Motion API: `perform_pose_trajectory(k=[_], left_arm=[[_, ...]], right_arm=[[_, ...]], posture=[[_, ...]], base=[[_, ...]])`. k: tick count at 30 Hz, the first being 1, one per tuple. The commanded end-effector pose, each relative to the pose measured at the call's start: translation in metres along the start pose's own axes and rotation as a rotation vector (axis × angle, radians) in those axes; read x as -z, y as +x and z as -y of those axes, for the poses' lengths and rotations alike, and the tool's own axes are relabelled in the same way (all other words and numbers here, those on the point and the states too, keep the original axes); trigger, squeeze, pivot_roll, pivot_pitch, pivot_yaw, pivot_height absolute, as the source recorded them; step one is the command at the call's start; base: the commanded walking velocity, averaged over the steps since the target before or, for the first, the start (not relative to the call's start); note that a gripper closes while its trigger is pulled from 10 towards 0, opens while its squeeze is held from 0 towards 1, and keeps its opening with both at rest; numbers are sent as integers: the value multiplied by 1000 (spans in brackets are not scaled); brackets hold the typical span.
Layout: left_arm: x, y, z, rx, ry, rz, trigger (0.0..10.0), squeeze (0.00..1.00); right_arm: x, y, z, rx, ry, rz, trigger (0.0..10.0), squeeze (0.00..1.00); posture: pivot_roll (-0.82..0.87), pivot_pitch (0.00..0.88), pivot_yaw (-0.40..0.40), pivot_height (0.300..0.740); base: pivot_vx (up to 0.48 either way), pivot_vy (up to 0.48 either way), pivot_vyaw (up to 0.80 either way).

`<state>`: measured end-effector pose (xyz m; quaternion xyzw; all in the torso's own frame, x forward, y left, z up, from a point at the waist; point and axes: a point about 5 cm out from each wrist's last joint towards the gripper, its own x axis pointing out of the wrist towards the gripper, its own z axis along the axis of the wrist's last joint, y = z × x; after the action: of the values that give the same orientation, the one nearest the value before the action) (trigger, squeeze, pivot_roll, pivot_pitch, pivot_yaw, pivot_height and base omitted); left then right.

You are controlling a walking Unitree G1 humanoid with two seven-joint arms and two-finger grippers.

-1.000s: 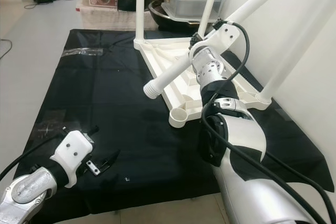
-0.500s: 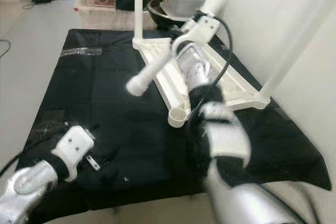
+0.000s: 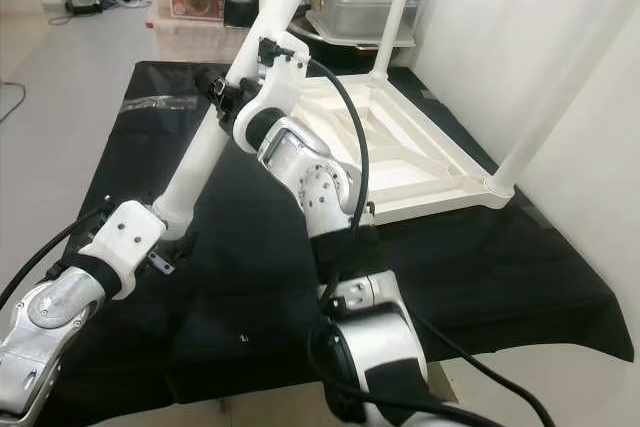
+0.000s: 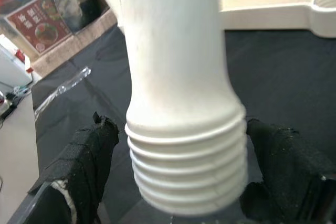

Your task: Building children table

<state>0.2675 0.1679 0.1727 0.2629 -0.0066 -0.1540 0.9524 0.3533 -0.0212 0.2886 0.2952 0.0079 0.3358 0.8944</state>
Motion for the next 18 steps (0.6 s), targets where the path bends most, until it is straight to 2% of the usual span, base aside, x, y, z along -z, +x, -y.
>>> perform_pose_trajectory(k=[1, 3, 4, 7, 8, 11, 12, 13, 15, 16, 17, 18], left_arm=[[0, 2, 0, -1, -9, 4, 10000, 0], [0, 3, 1, 3, -21, 4, 10000, 0], [1, 5, 2, 1, -36, -3, 10000, 0], [1, 6, 1, -3, -43, -3, 10000, 0], [1, 7, 0, -7, -44, 2, 8980, 0], [0, 8, -1, -9, -43, 7, 8980, 0], [-1, 9, 0, -9, -44, 14, 7333, 0], [-3, 10, 0, -7, -42, 26, 6706, 0], [-3, 10, 0, -7, -42, 26, 6706, 0], [-4, 11, 1, -3, -47, 36, 5059, 0], [-5, 11, 2, 9, -51, 45, 0, 0], [-5, 11, 2, 9, -51, 45, 0, 0]], right_arm=[[-5, -3, -7, -35, -8, 20, 0, 0], [-6, -4, -10, -50, -13, 24, 0, 0], [-5, -8, -17, -81, -13, 25, 0, 0], [-4, -11, -20, -98, -14, 24, 0, 0], [-3, -13, -25, -121, -22, 26, 0, 0], [-2, -14, -27, -135, -27, 27, 0, 0], [-1, -16, -30, -153, -32, 27, 0, 0], [1, -17, -32, -168, -37, 23, 0, 0], [1, -17, -32, -168, -37, 23, 0, 0], [3, -19, -34, -176, -38, 15, 0, 0], [5, -19, -34, -173, -35, 6, 0, 0], [5, -19, -34, -173, -35, 6, 0, 0]], posture=[[81, 0, -90, 740], [81, 0, -90, 740], [83, 0, -89, 740], [83, 0, -88, 740], [83, 0, -88, 740], [83, 0, -88, 740], [83, 0, -88, 740], [82, 0, -86, 740], [82, 0, -86, 740], [82, 0, -86, 740], [82, 0, -86, 740], [82, 0, -86, 740]], base=[[0, 0, 0], [0, 0, 0], [0, 0, 0], [0, 0, 0], [0, 0, 0], [0, 0, 0], [0, 0, 0], [0, 0, 0], [0, 0, 0], [0, 0, 0], [0, 0, 0], [0, 0, 0]])
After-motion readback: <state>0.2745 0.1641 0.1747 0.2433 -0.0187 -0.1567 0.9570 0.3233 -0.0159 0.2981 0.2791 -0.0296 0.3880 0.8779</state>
